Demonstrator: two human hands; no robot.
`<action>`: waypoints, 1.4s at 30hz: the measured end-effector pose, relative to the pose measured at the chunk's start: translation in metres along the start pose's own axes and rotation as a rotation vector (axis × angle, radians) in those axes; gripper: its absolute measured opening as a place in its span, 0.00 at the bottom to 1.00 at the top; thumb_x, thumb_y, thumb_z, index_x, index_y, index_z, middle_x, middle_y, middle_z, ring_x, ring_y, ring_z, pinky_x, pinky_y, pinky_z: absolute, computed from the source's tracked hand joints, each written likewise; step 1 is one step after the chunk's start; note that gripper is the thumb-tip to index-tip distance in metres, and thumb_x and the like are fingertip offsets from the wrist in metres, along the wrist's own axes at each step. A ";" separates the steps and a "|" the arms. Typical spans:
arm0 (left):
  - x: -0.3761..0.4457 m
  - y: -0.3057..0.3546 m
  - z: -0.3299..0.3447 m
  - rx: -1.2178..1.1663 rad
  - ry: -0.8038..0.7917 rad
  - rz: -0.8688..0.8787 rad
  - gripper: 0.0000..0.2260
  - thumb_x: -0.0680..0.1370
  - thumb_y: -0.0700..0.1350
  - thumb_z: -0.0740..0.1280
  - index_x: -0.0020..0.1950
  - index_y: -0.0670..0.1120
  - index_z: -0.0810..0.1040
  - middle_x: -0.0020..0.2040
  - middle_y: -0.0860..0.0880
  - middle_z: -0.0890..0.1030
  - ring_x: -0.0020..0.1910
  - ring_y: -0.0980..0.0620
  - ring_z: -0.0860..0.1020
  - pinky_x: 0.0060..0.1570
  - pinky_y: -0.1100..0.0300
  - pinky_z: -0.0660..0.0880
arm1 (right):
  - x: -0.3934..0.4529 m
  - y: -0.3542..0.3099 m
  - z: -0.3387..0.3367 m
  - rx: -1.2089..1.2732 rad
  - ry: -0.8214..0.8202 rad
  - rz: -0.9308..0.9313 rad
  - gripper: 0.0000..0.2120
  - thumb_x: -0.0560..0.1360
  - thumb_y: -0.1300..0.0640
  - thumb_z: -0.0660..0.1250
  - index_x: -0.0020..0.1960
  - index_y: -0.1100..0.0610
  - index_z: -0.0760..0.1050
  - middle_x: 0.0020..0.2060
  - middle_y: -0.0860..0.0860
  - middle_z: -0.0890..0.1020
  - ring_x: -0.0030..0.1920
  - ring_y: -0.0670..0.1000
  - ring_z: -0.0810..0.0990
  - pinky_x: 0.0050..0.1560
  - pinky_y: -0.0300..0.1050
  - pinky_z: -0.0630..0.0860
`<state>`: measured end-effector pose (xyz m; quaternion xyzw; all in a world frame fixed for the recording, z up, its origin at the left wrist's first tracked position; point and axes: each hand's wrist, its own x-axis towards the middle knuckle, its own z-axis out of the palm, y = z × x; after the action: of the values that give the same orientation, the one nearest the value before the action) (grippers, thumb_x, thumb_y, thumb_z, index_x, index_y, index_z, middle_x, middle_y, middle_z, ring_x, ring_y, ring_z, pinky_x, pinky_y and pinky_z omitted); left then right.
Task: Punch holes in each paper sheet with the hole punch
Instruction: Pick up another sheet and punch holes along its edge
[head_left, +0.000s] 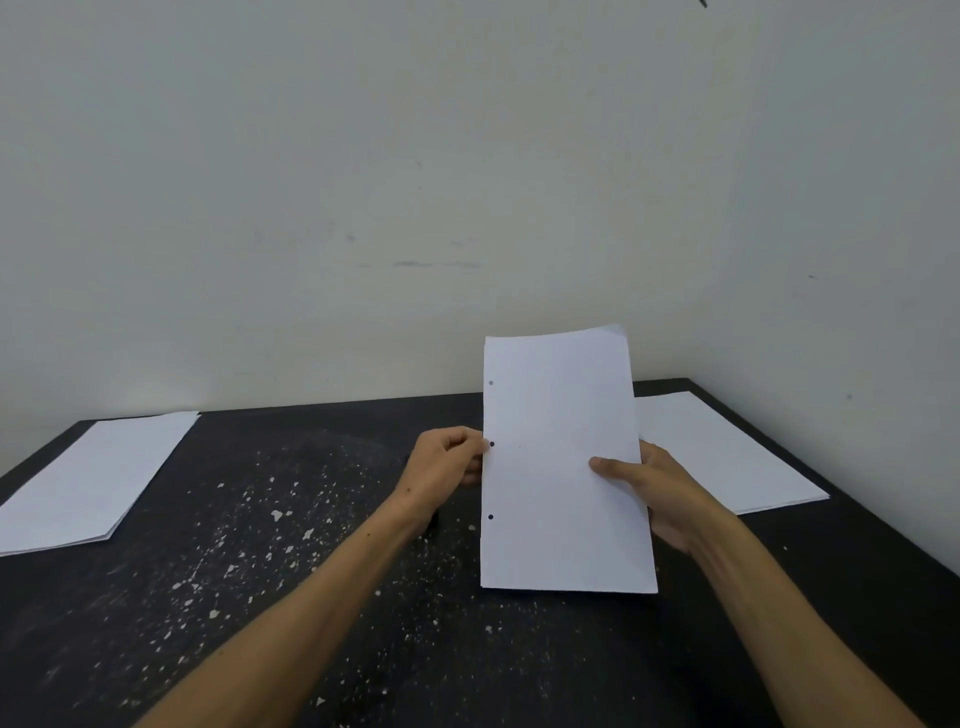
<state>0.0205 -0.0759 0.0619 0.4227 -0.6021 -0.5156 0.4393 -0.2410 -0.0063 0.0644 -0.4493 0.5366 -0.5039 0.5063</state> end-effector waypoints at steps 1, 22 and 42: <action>0.001 -0.001 0.003 -0.016 0.004 -0.002 0.08 0.82 0.40 0.67 0.54 0.39 0.85 0.49 0.43 0.87 0.51 0.43 0.86 0.51 0.53 0.84 | 0.001 -0.002 -0.003 -0.002 0.012 -0.009 0.13 0.80 0.59 0.71 0.64 0.54 0.80 0.56 0.53 0.88 0.54 0.57 0.88 0.59 0.58 0.82; 0.062 0.013 0.123 -0.166 -0.109 -0.113 0.06 0.80 0.38 0.71 0.54 0.37 0.84 0.50 0.42 0.87 0.50 0.45 0.87 0.52 0.52 0.83 | 0.021 -0.050 -0.133 -0.128 0.134 0.013 0.14 0.77 0.61 0.74 0.63 0.57 0.81 0.54 0.54 0.89 0.54 0.58 0.88 0.52 0.53 0.83; 0.150 -0.026 0.243 -0.096 -0.081 -0.443 0.06 0.76 0.36 0.74 0.51 0.38 0.84 0.47 0.42 0.87 0.45 0.47 0.87 0.40 0.57 0.84 | 0.120 -0.045 -0.245 -0.565 0.326 0.258 0.11 0.75 0.66 0.74 0.57 0.65 0.82 0.51 0.61 0.86 0.48 0.61 0.85 0.46 0.50 0.81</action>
<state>-0.2508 -0.1628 0.0302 0.5022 -0.4863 -0.6441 0.3106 -0.4959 -0.1079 0.0929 -0.4137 0.7812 -0.3323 0.3290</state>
